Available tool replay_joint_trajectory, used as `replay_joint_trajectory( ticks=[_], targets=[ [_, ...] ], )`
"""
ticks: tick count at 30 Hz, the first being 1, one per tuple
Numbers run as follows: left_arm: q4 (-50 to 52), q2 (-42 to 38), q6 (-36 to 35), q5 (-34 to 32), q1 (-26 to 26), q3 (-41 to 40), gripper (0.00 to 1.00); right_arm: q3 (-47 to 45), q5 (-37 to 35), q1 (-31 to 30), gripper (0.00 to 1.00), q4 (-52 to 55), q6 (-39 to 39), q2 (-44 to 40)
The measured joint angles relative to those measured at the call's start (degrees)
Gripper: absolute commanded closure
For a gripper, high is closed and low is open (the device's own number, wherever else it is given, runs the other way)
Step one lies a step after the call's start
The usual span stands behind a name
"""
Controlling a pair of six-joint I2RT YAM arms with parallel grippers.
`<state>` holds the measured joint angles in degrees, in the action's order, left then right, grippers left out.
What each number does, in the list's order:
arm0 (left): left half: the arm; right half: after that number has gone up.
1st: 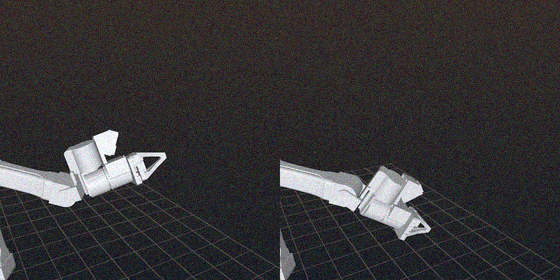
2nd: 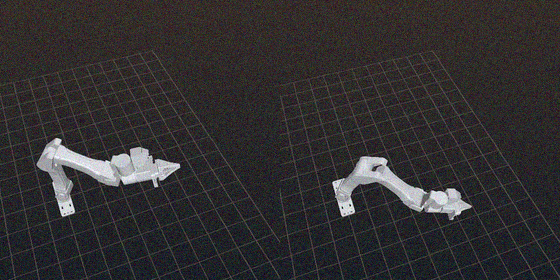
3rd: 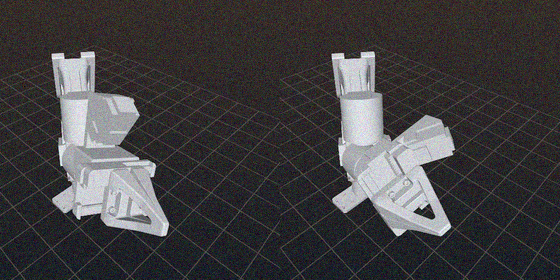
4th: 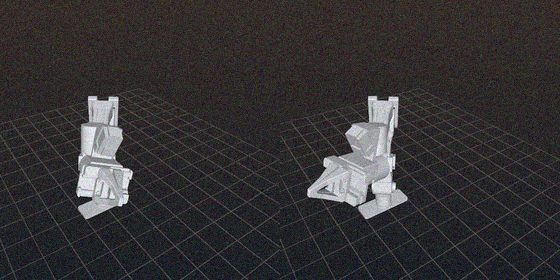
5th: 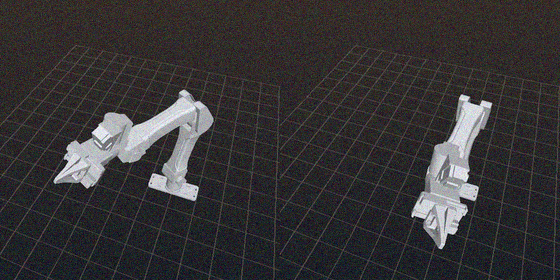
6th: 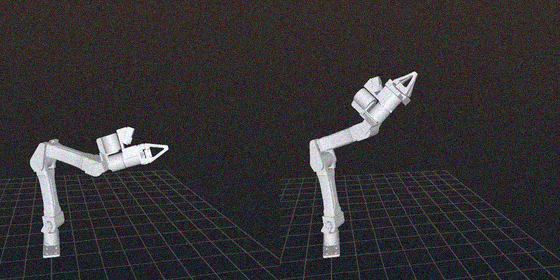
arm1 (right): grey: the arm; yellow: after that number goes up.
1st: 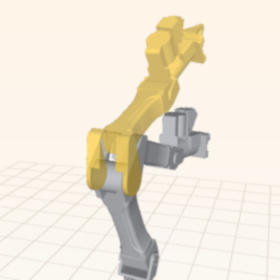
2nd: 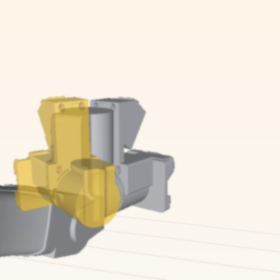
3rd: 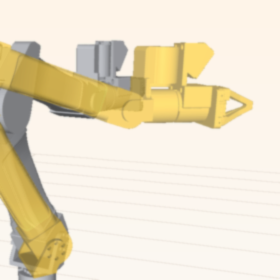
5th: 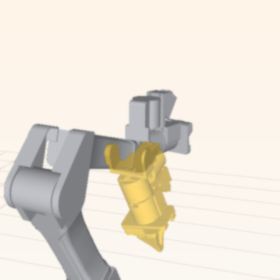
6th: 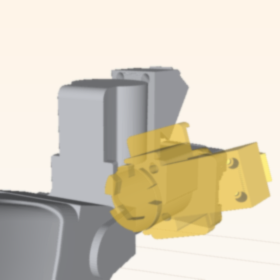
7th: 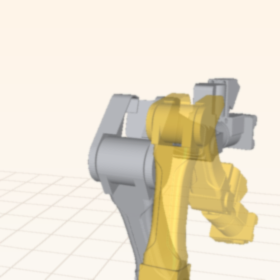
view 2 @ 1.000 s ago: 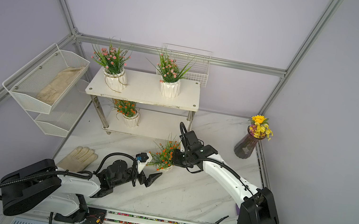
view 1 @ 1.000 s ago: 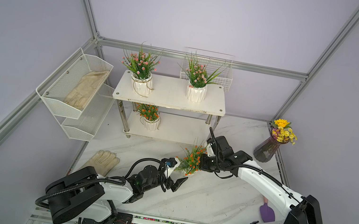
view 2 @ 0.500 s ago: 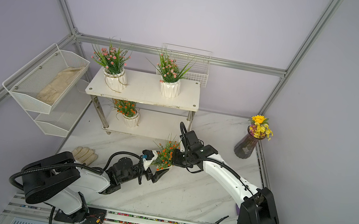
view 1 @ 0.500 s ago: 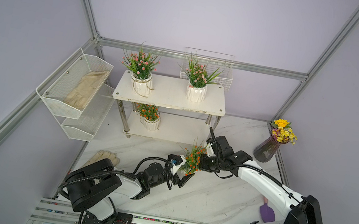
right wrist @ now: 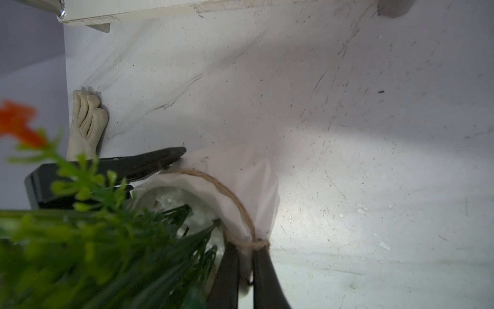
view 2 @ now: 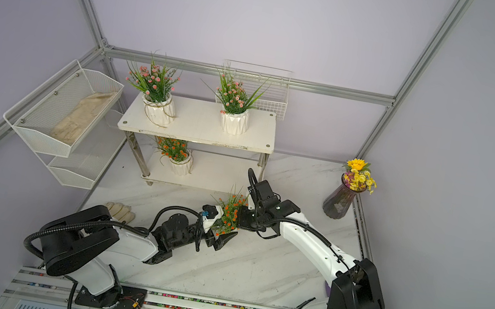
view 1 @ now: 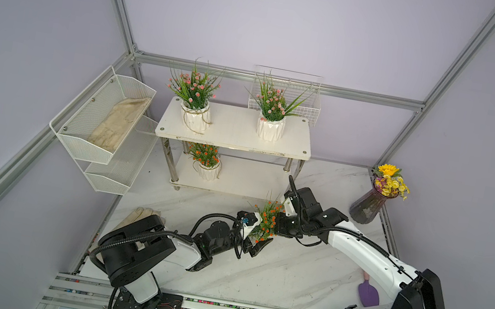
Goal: Place the baby's breath potted plants on the rack by color
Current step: Place the baby's breath potted plant on the rack.
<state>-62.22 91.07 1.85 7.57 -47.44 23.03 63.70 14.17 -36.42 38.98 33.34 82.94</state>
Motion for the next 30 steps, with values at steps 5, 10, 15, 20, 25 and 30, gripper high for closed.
replay_joint_trajectory(
  ticks=[5,10,15,20,25,30],
  targets=[
    [0.4,0.0,0.0,0.2,0.0,0.0,0.06,0.0,0.0,0.0,0.91,0.2,0.0,0.0],
    [0.8,0.0,0.0,0.3,0.1,0.0,0.09,0.0,-0.1,0.0,0.91,0.4,-0.1,0.0],
    [1.6,0.0,0.0,0.9,0.1,0.4,0.10,0.0,-0.2,0.0,0.91,0.7,0.0,0.0],
    [2.8,0.1,0.0,1.7,0.1,1.1,0.07,-0.2,-0.6,0.0,0.91,1.0,0.0,-0.1],
    [3.7,0.7,0.5,2.7,0.1,1.5,0.01,-0.3,-0.7,0.0,0.91,1.1,-0.1,-0.1],
    [3.8,0.8,0.5,2.9,0.1,1.5,0.03,-0.3,-0.7,0.0,0.91,1.1,-0.1,-0.1]
  ],
)
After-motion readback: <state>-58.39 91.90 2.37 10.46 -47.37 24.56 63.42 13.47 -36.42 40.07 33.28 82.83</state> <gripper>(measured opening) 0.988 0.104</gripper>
